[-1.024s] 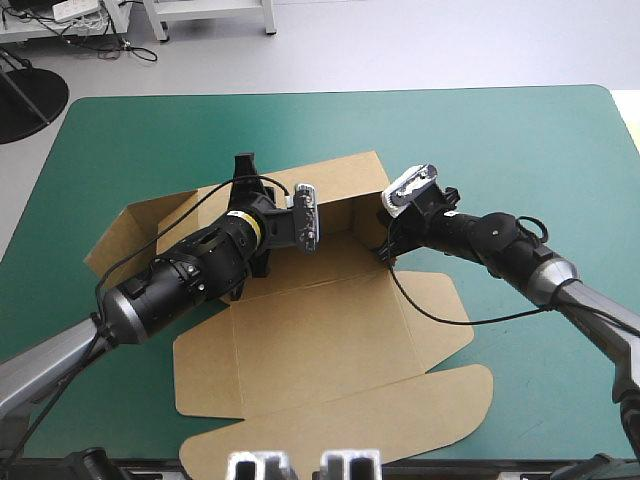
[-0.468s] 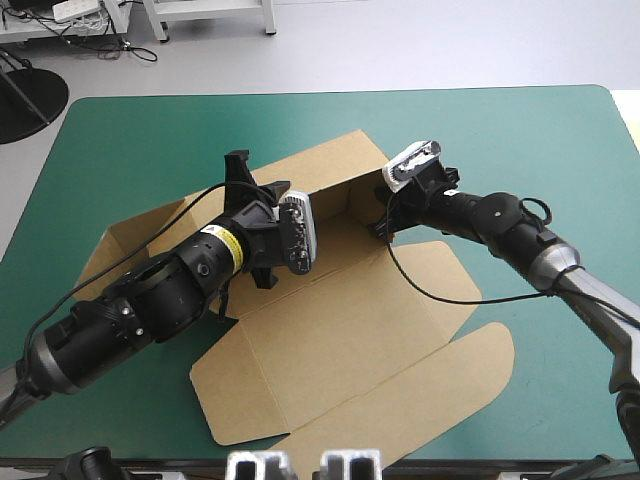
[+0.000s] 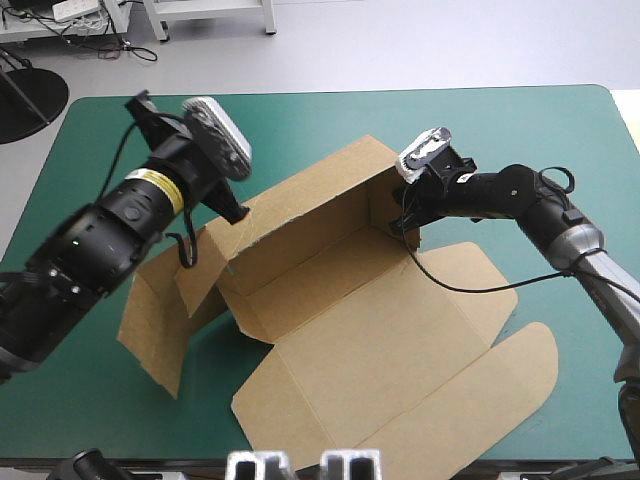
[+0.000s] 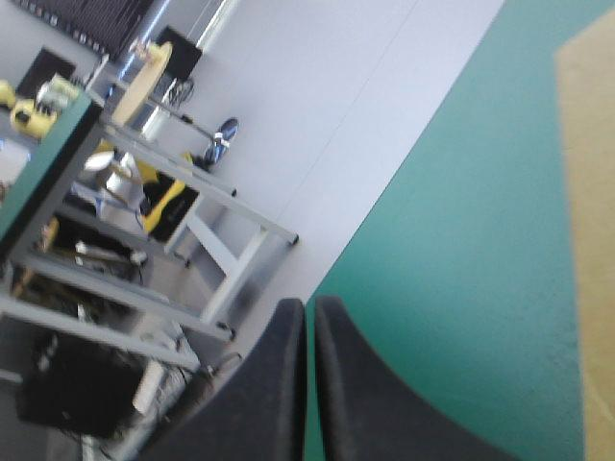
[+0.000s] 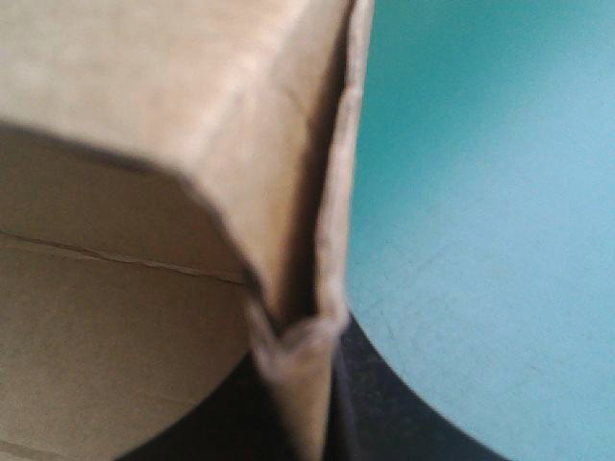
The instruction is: Fold the box
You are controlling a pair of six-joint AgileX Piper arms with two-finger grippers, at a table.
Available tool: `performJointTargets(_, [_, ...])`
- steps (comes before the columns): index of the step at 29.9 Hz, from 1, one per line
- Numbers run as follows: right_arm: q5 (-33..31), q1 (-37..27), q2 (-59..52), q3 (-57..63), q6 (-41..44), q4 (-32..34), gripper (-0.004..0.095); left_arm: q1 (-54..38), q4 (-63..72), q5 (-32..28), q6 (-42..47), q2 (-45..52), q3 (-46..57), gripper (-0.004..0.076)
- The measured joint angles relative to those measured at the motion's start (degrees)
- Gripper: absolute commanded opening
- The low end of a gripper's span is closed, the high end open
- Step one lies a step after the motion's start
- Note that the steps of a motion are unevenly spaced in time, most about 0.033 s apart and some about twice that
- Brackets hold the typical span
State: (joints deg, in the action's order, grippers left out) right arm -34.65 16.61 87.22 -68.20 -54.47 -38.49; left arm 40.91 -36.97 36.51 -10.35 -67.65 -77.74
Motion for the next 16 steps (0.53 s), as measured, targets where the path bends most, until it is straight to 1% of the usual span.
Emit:
performJointTargets(4, [-5.3,-0.2,-0.1,-3.2,8.0,7.3,-0.0020,-10.6,9.4,5.0,0.3,-0.6,-3.6,0.0014])
performJointTargets(10, [-17.5,-0.3,-0.2,-12.0,21.4,19.0,-0.0020,-24.0,21.2,13.8,0.2,-2.8,-4.1,0.0014])
performJointTargets(13, [-24.5,-0.3,-0.2,-15.8,27.5,25.7,-0.0020,-28.7,26.1,15.6,0.1,-3.7,-4.1,0.0013])
performJointTargets(16, [-30.0,-0.5,0.6,-18.1,30.2,29.7,-0.0020,-30.5,28.9,18.0,0.1,-4.1,-4.1,0.0013])
